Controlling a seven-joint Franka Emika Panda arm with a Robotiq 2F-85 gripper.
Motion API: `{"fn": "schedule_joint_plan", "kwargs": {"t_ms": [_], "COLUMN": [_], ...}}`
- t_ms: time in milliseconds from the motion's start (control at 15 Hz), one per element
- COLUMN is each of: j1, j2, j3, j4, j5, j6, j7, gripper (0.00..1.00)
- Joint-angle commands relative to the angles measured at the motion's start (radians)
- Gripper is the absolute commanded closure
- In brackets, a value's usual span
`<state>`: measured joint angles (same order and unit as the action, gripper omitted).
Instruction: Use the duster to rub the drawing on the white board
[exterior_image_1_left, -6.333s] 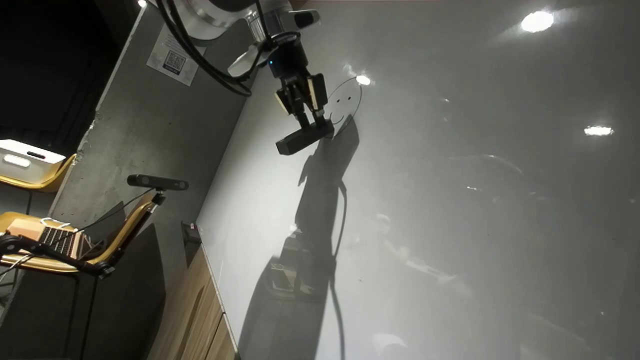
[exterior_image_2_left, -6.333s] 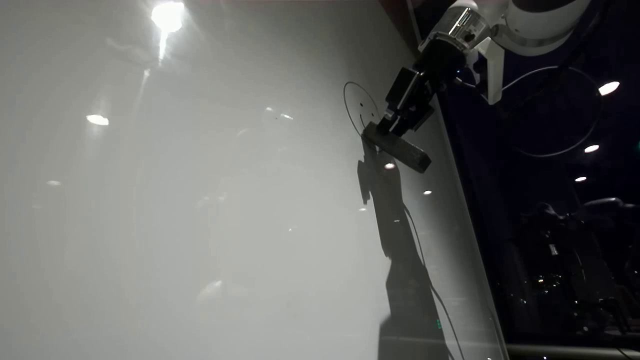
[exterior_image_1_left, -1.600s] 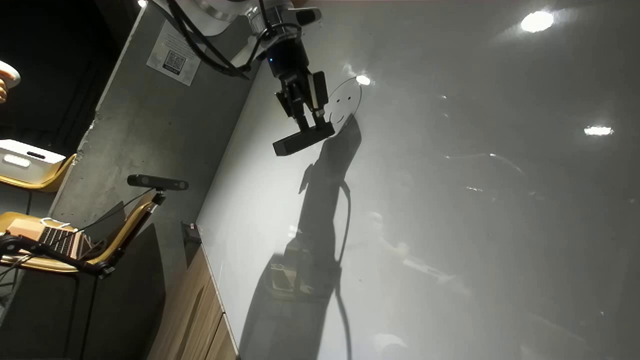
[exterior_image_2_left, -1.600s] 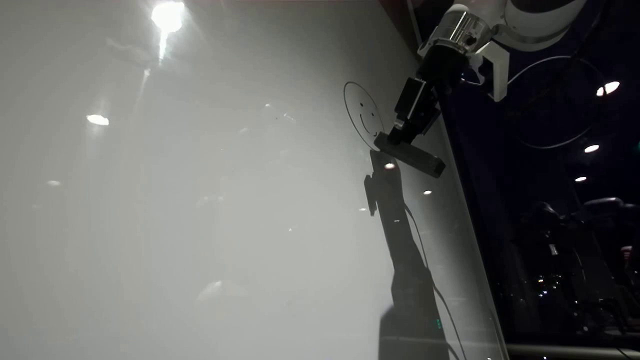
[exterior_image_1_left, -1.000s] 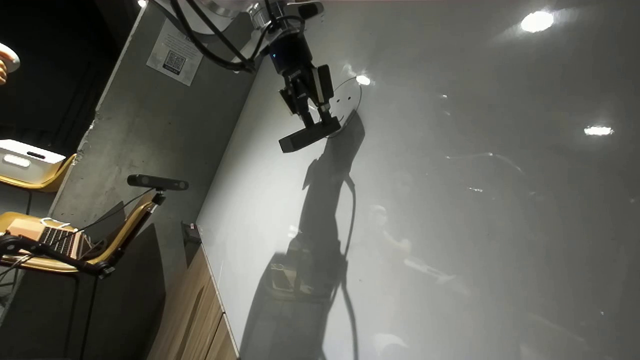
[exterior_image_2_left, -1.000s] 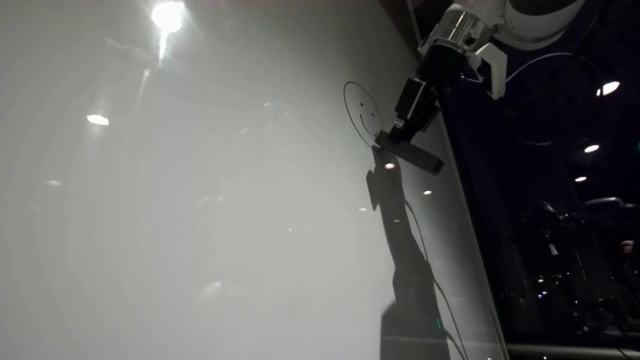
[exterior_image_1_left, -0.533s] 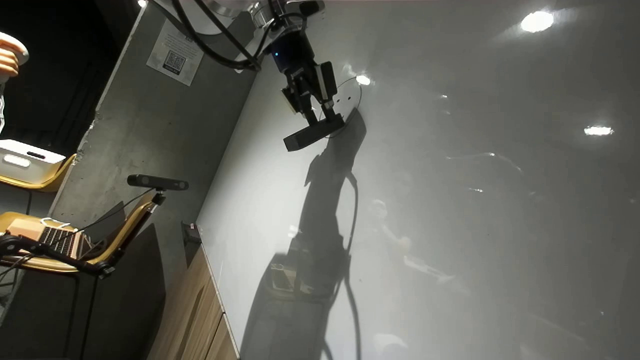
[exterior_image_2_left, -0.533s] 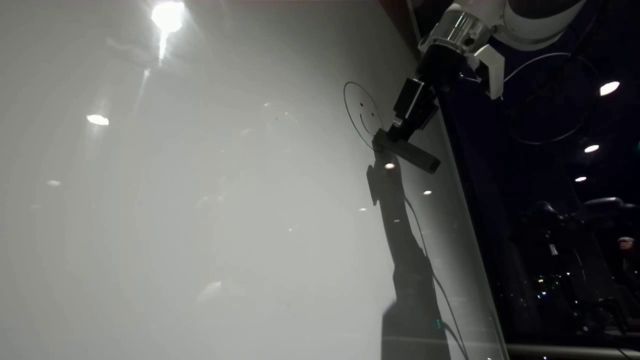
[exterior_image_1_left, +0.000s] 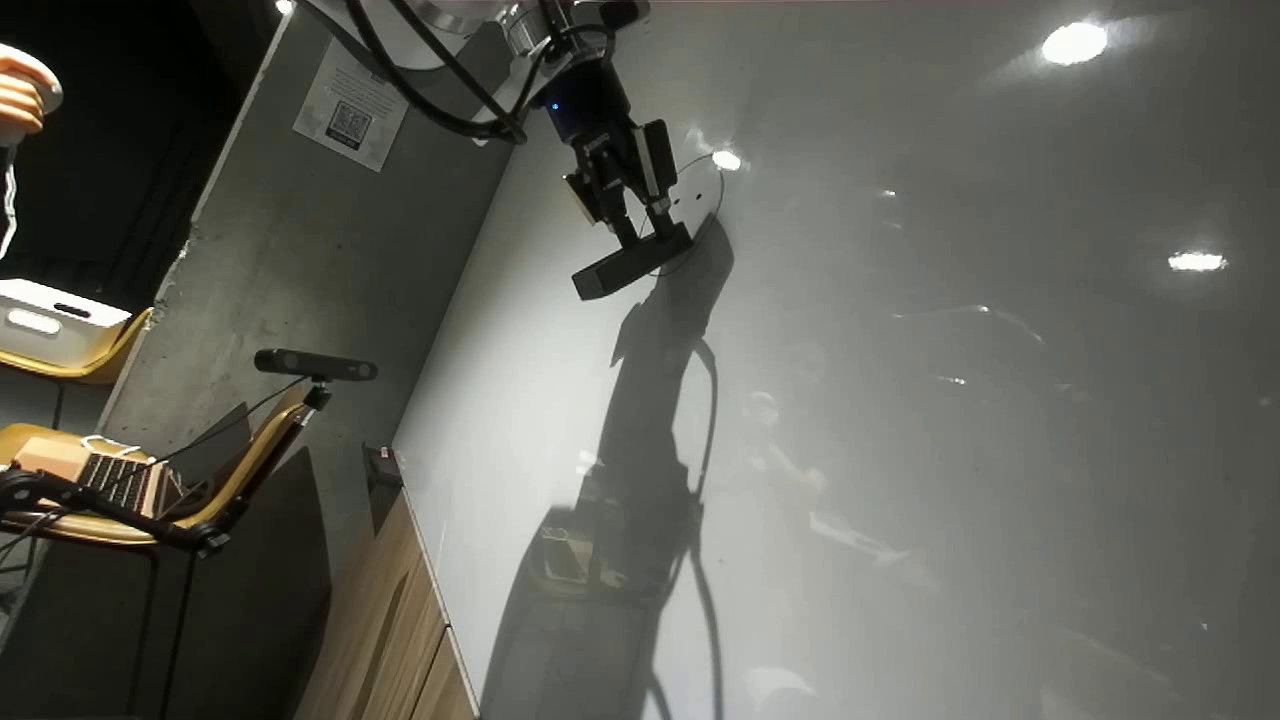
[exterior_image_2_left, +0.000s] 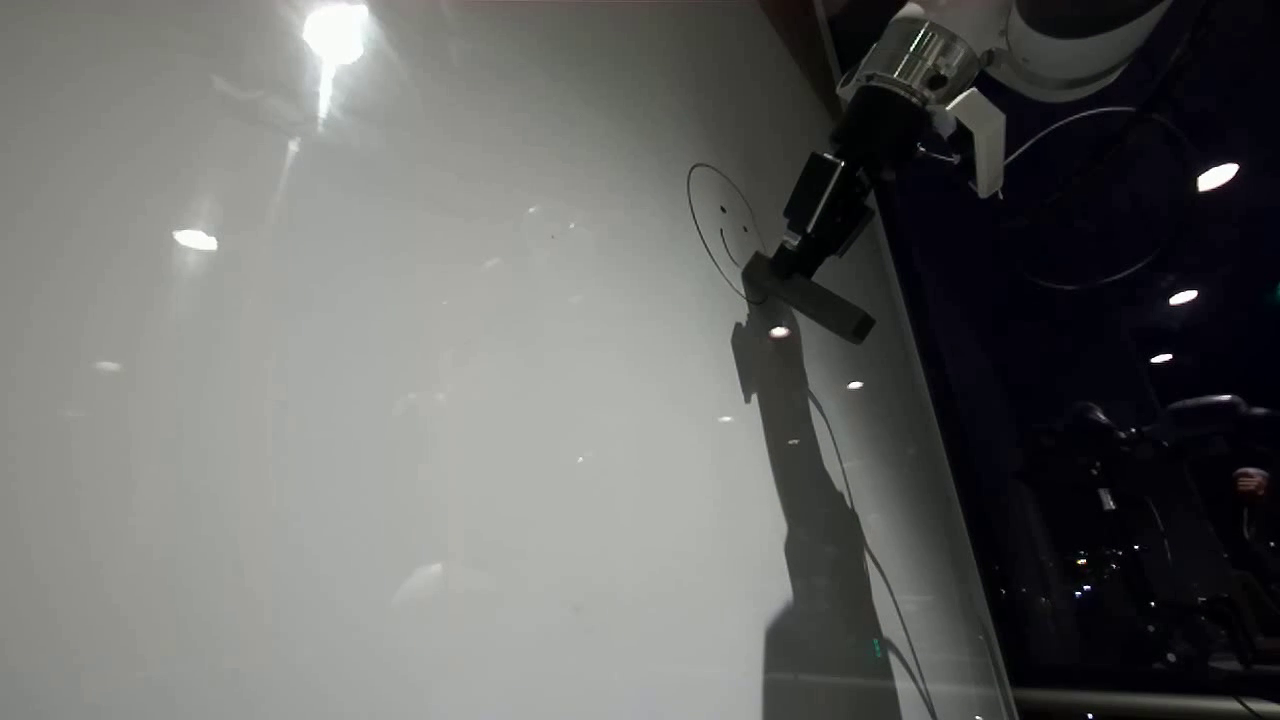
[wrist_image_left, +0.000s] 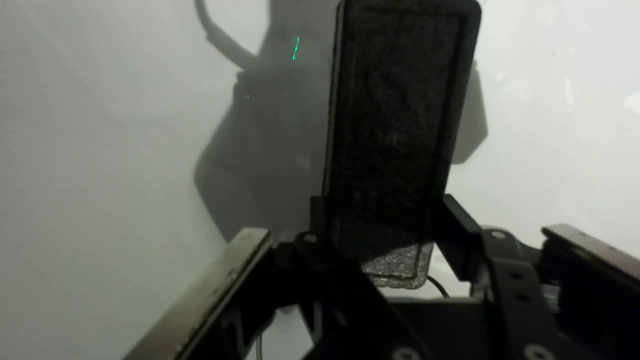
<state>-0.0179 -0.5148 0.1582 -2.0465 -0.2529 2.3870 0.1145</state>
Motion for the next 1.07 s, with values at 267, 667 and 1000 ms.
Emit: {"fn": "schedule_joint_plan", "kwargs": {"t_ms": [267, 667, 1000], "j1": [-0.016, -0.017, -0.01], "j2": [0.104, 0.164, 0.294], "j3": [0.023, 0.019, 0.043], "j4": [0.2, 0.458, 0.689], "j5": [-0.027, -0.027, -0.057], "j6": [0.001, -0.119, -0.265], "j7": [-0.005, -0.031, -0.029], "gripper": [0.71, 0.71, 0.71]}}
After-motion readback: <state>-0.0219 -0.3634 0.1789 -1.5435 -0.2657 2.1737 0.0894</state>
